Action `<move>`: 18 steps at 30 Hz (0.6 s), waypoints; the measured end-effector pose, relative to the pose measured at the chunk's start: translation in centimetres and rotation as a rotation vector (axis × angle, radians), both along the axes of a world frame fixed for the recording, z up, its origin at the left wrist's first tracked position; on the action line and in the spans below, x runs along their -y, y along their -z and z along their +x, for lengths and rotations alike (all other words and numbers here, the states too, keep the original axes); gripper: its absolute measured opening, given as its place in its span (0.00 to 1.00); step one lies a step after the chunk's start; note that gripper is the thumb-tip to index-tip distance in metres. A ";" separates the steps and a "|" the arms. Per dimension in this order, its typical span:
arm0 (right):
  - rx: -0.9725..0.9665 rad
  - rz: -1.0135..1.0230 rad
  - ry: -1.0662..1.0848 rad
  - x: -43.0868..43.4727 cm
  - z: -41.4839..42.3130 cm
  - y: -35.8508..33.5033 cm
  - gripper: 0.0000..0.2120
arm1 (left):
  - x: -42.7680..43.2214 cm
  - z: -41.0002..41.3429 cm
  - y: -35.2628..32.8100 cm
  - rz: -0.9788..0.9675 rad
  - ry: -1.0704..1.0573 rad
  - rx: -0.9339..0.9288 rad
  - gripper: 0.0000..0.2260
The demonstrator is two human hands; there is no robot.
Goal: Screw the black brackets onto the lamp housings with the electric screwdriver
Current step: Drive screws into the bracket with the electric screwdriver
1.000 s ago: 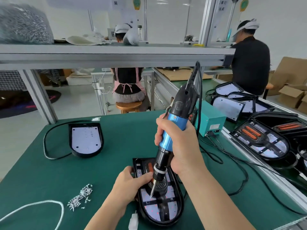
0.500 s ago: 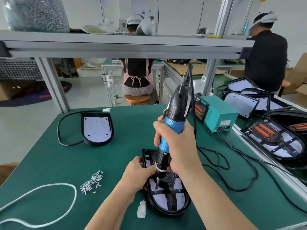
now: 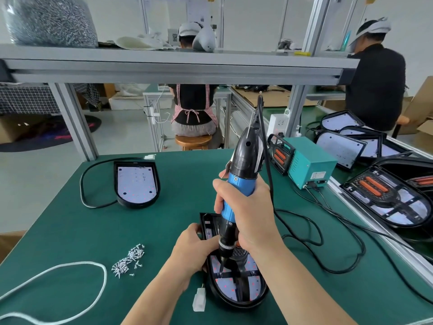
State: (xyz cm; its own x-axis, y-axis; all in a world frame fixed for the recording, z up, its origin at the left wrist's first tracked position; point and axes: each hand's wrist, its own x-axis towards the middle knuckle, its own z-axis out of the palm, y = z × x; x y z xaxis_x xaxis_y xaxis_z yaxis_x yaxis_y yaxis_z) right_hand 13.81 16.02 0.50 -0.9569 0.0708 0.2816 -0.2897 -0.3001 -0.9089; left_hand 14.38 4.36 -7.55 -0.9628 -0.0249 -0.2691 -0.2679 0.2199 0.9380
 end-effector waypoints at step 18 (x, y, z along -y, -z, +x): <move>-0.097 0.024 -0.311 -0.8 0.9 0.2 0.06 | -0.1 0.1 0.3 -0.015 -0.015 0.003 0.32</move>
